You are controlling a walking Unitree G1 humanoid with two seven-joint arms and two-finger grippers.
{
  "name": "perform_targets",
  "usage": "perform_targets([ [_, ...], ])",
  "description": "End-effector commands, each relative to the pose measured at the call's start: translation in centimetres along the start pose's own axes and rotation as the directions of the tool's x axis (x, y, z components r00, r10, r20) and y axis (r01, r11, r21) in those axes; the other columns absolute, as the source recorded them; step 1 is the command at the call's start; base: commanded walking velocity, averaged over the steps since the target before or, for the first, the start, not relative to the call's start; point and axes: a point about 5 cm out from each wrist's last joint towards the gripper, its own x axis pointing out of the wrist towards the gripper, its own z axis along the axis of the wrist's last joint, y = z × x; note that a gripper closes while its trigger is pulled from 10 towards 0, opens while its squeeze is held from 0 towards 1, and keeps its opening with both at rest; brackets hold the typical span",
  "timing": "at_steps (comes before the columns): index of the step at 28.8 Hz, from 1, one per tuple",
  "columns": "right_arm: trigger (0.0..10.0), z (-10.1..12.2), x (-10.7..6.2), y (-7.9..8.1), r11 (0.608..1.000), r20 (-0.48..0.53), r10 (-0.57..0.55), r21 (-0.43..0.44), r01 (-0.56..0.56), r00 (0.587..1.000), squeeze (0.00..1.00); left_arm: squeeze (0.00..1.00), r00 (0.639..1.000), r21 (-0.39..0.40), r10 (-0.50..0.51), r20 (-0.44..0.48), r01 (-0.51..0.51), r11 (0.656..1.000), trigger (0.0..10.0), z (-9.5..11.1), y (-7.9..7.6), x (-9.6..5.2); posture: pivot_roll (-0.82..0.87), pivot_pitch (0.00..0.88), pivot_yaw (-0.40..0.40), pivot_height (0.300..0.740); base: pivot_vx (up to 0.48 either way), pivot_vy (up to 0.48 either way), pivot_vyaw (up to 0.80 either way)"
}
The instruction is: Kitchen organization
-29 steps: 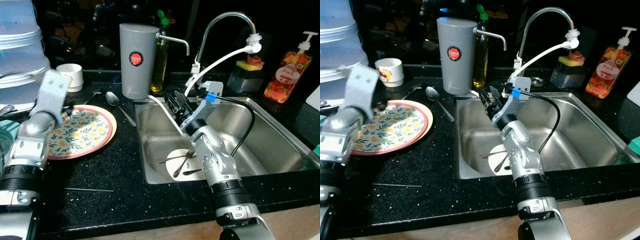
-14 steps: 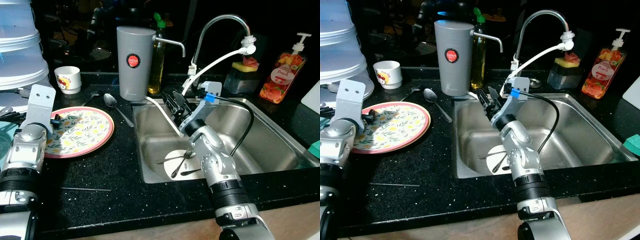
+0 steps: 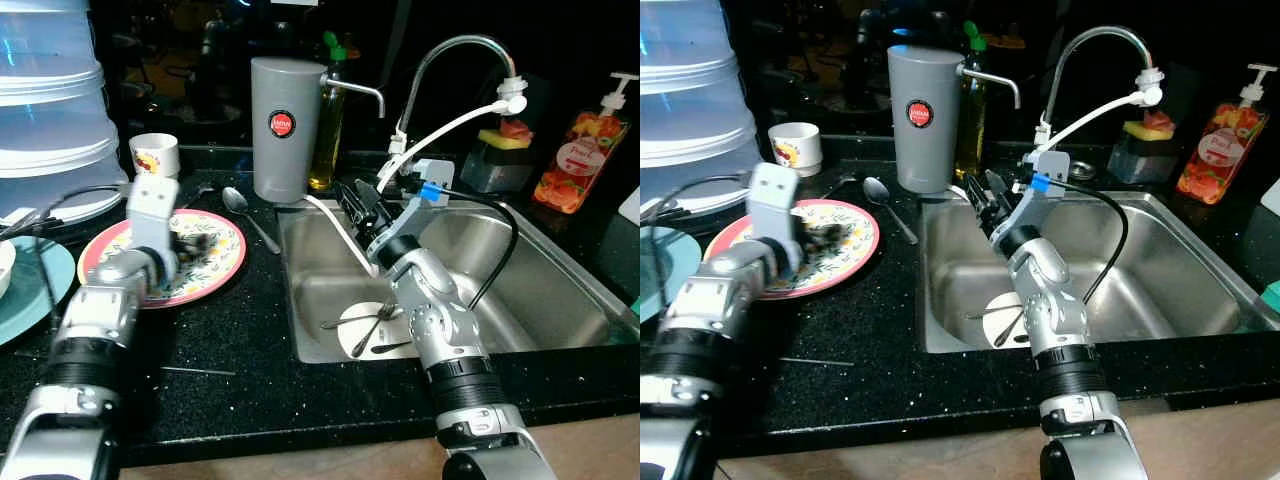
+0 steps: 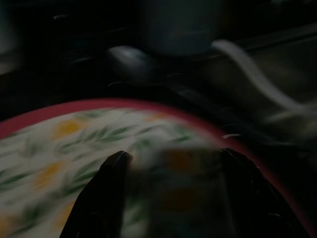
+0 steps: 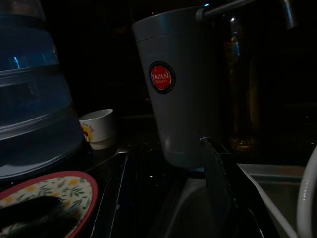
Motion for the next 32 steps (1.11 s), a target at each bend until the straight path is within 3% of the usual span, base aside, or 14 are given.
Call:
perform_targets([
  [1, 10.0, 0.1, 0.1, -0.2, 1.0, -0.006, -0.001, 0.004, 0.001, 1.0, 0.0, 0.0, 0.986, -0.073, -0.13, -0.105, 0.123, 0.99, 10.0, -2.9, -2.1, 0.3, 0.06, 0.025, -0.067, 0.74, 0.0, 0.0, 0.0],
  [3, 10.0, 0.1, 0.1, -0.2, 1.0, -0.006, -0.001, 0.004, 0.001, 1.0, 0.0, 0.0, 0.986, -0.073, -0.13, -0.105, 0.123, 0.99, 10.0, -2.9, -2.1, 0.3, 0.06, 0.025, -0.067, 0.74, 0.0, 0.0, 0.0],
  [4, 10.0, 0.1, 0.1, -0.2, 1.0, -0.007, -0.002, 0.004, 0.002, 1.0, 0.0, 0.0, 0.958, -0.109, -0.27, -0.098, 0.259, 0.96, 10.0, -3.1, -4.1, 0.1, 0.07, 0.027, -0.069, 0.74, 0.0, 0.0, 0.0],
  [5, 10.0, 0.1, 0.1, -0.2, 1.0, -0.007, -0.002, 0.004, 0.002, 1.0, 0.0, 0.0, 0.958, -0.109, -0.27, -0.098, 0.259, 0.96, 10.0, -3.1, -4.1, 0.1, 0.07, 0.027, -0.069, 0.74, 0.0, 0.0, 0.0],
  [8, 10.0, 0.1, 0.2, -0.2, 1.0, -0.007, 0.0, 0.003, 0.0, 1.0, 0.0, 0.0, 0.915, -0.135, -0.401, -0.045, 0.393, 0.91, 10.0, -2.6, -6.2, -0.1, 0.07, 0.027, -0.069, 0.74, 0.0, 0.0, 0.0],
  [16, 10.0, 0.3, 0.3, -0.3, 1.0, -0.005, 0.001, 0.0, -0.001, 1.0, 0.0, 0.0, 0.888, -0.156, -0.451, 0.091, 0.46, 0.874, 10.0, 0.2, -7.0, -0.3, 0.06, 0.031, -0.073, 0.74, 0.0, 0.0, 0.0],
  [17, 10.0, 0.4, 0.3, -0.3, 1.0, -0.003, 0.002, -0.001, -0.002, 1.0, 0.0, 0.0, 0.909, -0.127, -0.406, 0.094, 0.415, 0.901, 10.0, 0.8, -6.4, -0.2, 0.06, 0.03, -0.074, 0.74, 0.0, 0.0, 0.0],
  [21, 10.0, 0.4, 0.4, -0.3, 1.0, 0.0, 0.002, -0.001, -0.002, 1.0, 0.0, 0.0, 0.938, -0.083, -0.327, 0.114, 0.337, 0.938, 10.0, 1.6, -5.4, -0.1, 0.06, 0.029, -0.073, 0.74, 0.0, 0.0, 0.0],
  [23, 10.0, 0.5, 0.4, -0.3, 1.0, 0.002, 0.002, 0.0, -0.002, 1.0, 0.0, 0.0, 0.959, -0.031, -0.229, 0.167, 0.238, 0.971, 10.0, 2.8, -4.3, -0.2, 0.06, 0.029, -0.073, 0.74, 0.0, 0.0, 0.0],
  [25, 10.0, 0.6, 0.5, -0.3, 1.0, 0.006, 0.003, 0.001, -0.003, 1.0, 0.0, 0.0, 0.969, 0.049, -0.038, 0.246, 0.027, 0.998, 10.0, 4.6, -2.1, -0.5, 0.07, 0.032, -0.073, 0.74, 0.0, 0.0, 0.0],
  [26, 10.0, 0.7, 0.5, -0.2, 1.0, 0.009, 0.005, 0.003, -0.005, 1.0, 0.0, 0.0, 0.95, 0.083, 0.108, 0.294, -0.138, 0.987, 10.0, 5.8, -0.3, -1.1, 0.07, 0.032, -0.075, 0.74, 0.0, 0.0, 0.0],
  [29, 10.0, 0.7, 0.6, -0.2, 1.0, 0.01, 0.006, 0.004, -0.006, 1.0, 0.0, 0.0, 0.941, 0.086, 0.153, 0.303, -0.187, 0.978, 10.0, 6.1, 0.3, -1.3, 0.07, 0.032, -0.075, 0.74, 0.0, 0.0, 0.0],
  [32, 10.0, 0.8, 0.7, 0.0, 1.0, 0.014, 0.015, 0.009, -0.015, 1.0, 0.0, 0.0, 0.925, 0.109, 0.287, 0.25, -0.321, 0.941, 10.0, 5.6, 2.8, -2.1, 0.07, 0.032, -0.075, 0.74, 0.0, 0.0, 0.0],
])
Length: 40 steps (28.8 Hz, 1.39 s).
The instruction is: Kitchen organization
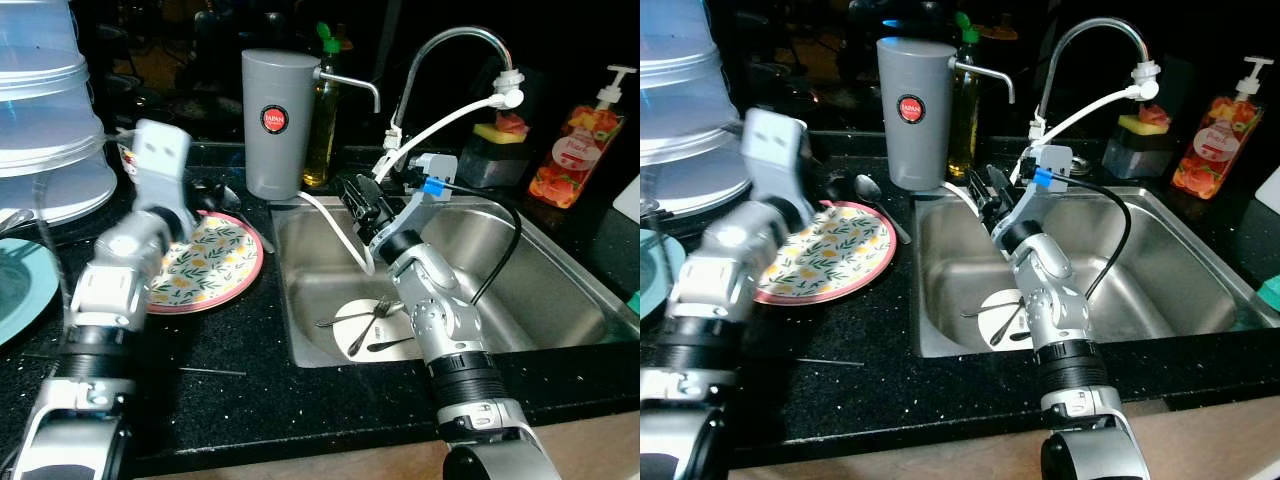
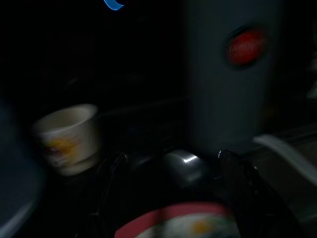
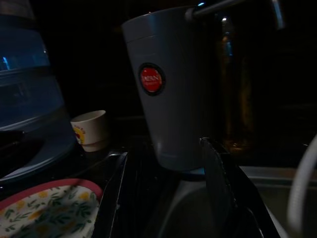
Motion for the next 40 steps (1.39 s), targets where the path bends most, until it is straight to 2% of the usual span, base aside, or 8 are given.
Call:
perform_targets([
  [1, 10.0, 0.1, 0.2, 0.1, 1.0, 0.003, 0.007, 0.013, -0.007, 1.0, 0.0, 0.0, 0.992, 0.05, 0.06, -0.113, -0.055, 0.997, 10.0, -2.1, 1.3, -0.4, 0.07, 0.029, -0.077, 0.74, 0.0, 0.0, 0.0],
  [10, 10.0, -0.1, 0.2, 0.7, 0.999, -0.005, 0.031, 0.023, -0.03, 1.0, 0.0, 0.0, 0.925, 0.102, 0.168, -0.342, -0.141, 0.985, 10.0, -7.4, 3.9, -2.5, 0.07, 0.028, -0.074, 0.74, 0.0, 0.0, 0.0],
  [19, 10.0, -0.2, 0.1, 0.7, 0.999, -0.01, 0.035, 0.024, -0.035, 0.999, 0.0, 0.0, 0.9, 0.067, 0.124, -0.418, -0.106, 0.992, 10.0, -8.7, 3.7, -3.1, 0.07, 0.02, -0.079, 0.74, 0.0, 0.0, 0.0],
  [25, 10.0, -0.1, 0.2, 0.8, 0.999, -0.006, 0.036, 0.021, -0.035, 0.999, 0.0, 0.0, 0.919, 0.009, 0.077, -0.386, -0.08, 0.997, 10.0, -8.4, 2.6, -2.9, 0.06, 0.017, -0.079, 0.74, 0.0, 0.0, 0.0],
  [31, 10.0, 0.1, 0.2, 0.6, 0.999, -0.003, 0.033, 0.016, -0.033, 0.999, 0.0, 0.0, 0.919, 0.1, 0.278, -0.281, -0.26, 0.96, 10.0, -6.3, 5.5, -2.6, 0.06, 0.019, -0.076, 0.74, 0.0, 0.0, 0.0],
  [33, 10.0, 0.1, 0.2, 0.6, 0.999, -0.004, 0.033, 0.014, -0.033, 0.999, 0.0, 0.0, 0.92, 0.066, 0.257, -0.295, -0.249, 0.966, 10.0, -6.3, 5.5, -2.6, 0.06, 0.021, -0.078, 0.74, 0.0, 0.0, 0.0],
  [37, 10.0, 0.1, 0.2, 0.6, 0.999, -0.004, 0.04, 0.005, -0.04, 0.999, 0.0, 0.0, 0.926, -0.143, 0.151, -0.345, -0.211, 0.967, 10.0, -6.6, 4.4, -2.6, 0.06, 0.022, -0.078, 0.74, 0.0, 0.0, 0.0],
  [40, 10.0, 0.2, 0.3, 0.6, 0.999, -0.002, 0.045, 0.002, -0.045, 0.999, 0.0, 0.0, 0.927, -0.198, 0.124, -0.354, -0.204, 0.959, 10.0, -6.7, 4.0, -2.5, 0.06, 0.022, -0.078, 0.74, 0.0, 0.0, 0.0],
])
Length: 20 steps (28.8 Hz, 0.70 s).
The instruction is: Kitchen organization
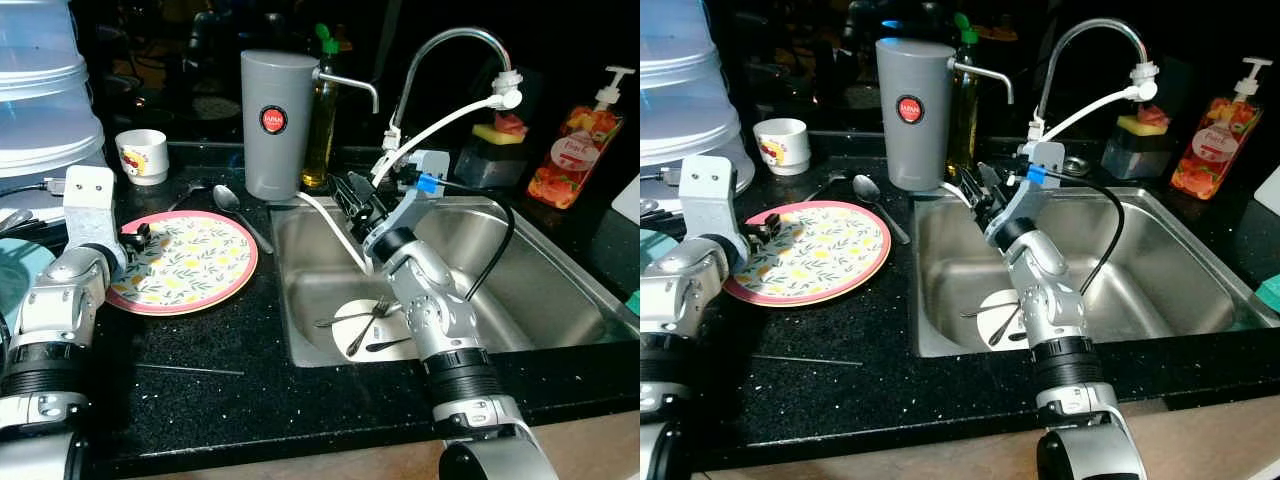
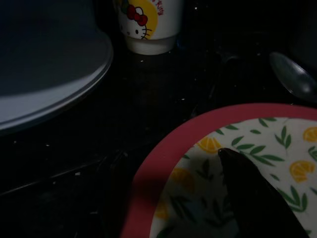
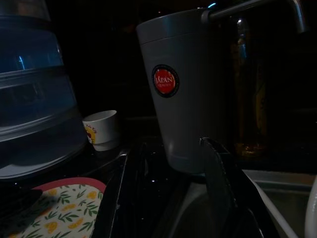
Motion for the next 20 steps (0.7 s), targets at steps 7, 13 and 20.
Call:
perform_targets([
  [7, 10.0, 0.6, 0.1, -0.1, 1.0, 0.01, 0.008, -0.009, -0.008, 1.0, 0.0, 0.0, 0.997, -0.058, -0.079, -0.013, 0.078, 0.995, 10.0, 0.0, -1.5, 0.4, 0.06, 0.025, -0.078, 0.74, 0.0, 0.0, 0.0],
  [13, 10.0, 0.8, 0.2, -0.1, 1.0, 0.013, 0.009, -0.009, -0.009, 1.0, 0.0, 0.0, 0.997, 0.003, -0.061, -0.047, 0.062, 0.998, 10.0, 0.6, -1.3, 0.4, 0.06, 0.029, -0.076, 0.74, 0.0, 0.0, 0.0],
  [20, 10.0, 0.8, 0.3, -0.1, 1.0, 0.012, 0.019, -0.011, -0.019, 1.0, 0.0, 0.0, 0.99, 0.019, -0.074, -0.121, 0.077, 0.997, 10.0, 0.4, -1.1, 0.3, 0.06, 0.029, -0.076, 0.74, 0.0, 0.0, 0.0],
])
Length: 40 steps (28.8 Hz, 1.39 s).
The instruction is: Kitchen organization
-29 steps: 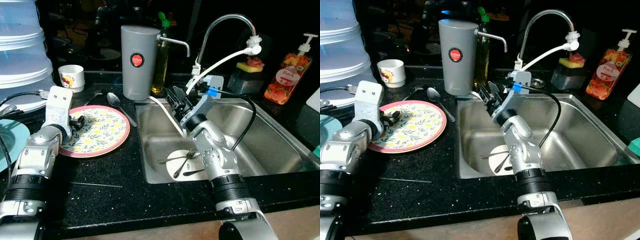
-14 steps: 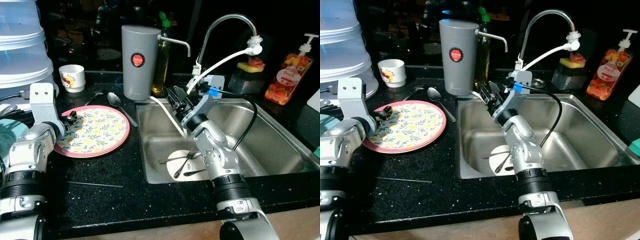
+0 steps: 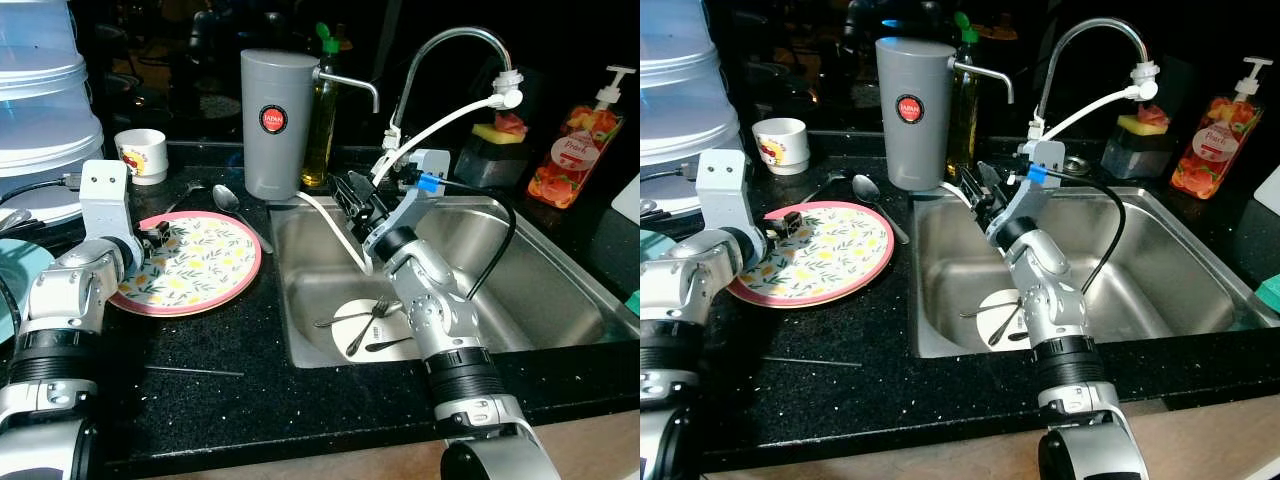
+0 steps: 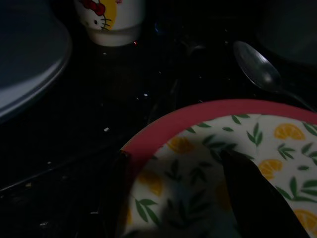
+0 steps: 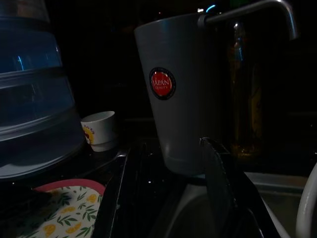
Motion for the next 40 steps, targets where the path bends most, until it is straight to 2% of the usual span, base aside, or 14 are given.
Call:
perform_targets([
  [1, 10.0, 0.5, 0.2, 0.0, 1.0, 0.009, 0.007, -0.002, -0.007, 1.0, 0.0, 0.0, 0.999, 0.011, -0.002, -0.044, 0.003, 1.0, 10.0, -0.4, 0.3, 0.0, 0.06, 0.029, -0.076, 0.74, 0.0, 0.0, 0.0],
  [13, 10.0, 0.7, 0.6, -0.1, 1.0, 0.006, 0.027, -0.012, -0.027, 1.0, 0.0, 0.0, 0.993, -0.003, 0.017, -0.113, -0.017, 1.0, 10.0, -0.8, 0.6, -0.1, 0.06, 0.03, -0.081, 0.74, 0.0, 0.0, 0.0],
  [18, 10.0, 0.8, 0.7, -0.1, 0.999, 0.007, 0.03, -0.014, -0.03, 1.0, 0.0, 0.0, 0.995, -0.01, 0.033, -0.091, -0.034, 0.999, 10.0, -0.4, 0.7, -0.1, 0.06, 0.03, -0.08, 0.74, 0.0, 0.0, 0.0],
  [19, 10.0, 1.0, 0.8, -0.2, 0.999, 0.009, 0.031, -0.016, -0.03, 0.999, 0.0, 0.0, 0.996, 0.001, 0.071, -0.057, -0.071, 0.997, 10.0, 0.4, 1.1, -0.2, 0.06, 0.03, -0.08, 0.74, 0.0, 0.0, 0.0],
  [22, 10.0, 1.0, 0.8, -0.2, 0.999, 0.01, 0.031, -0.017, -0.031, 0.999, 0.0, 0.0, 0.995, 0.009, 0.083, -0.049, -0.083, 0.997, 10.0, 0.8, 1.3, -0.3, 0.06, 0.03, -0.08, 0.74, 0.0, 0.0, 0.0],
  [32, 10.0, 1.0, 0.8, -0.3, 0.999, 0.009, 0.034, -0.018, -0.033, 0.999, 0.0, 0.0, 0.995, 0.026, 0.077, -0.062, -0.075, 0.997, 10.0, 0.8, 1.2, -0.5, 0.06, 0.029, -0.08, 0.74, 0.0, 0.0, 0.0],
  [40, 10.0, 0.9, 0.7, -0.2, 0.999, 0.002, 0.042, -0.019, -0.042, 0.999, 0.0, 0.0, 0.995, 0.048, 0.013, -0.103, -0.009, 0.999, 10.0, 0.1, 0.2, -0.4, 0.06, 0.018, -0.08, 0.74, 0.0, 0.0, 0.0],
])
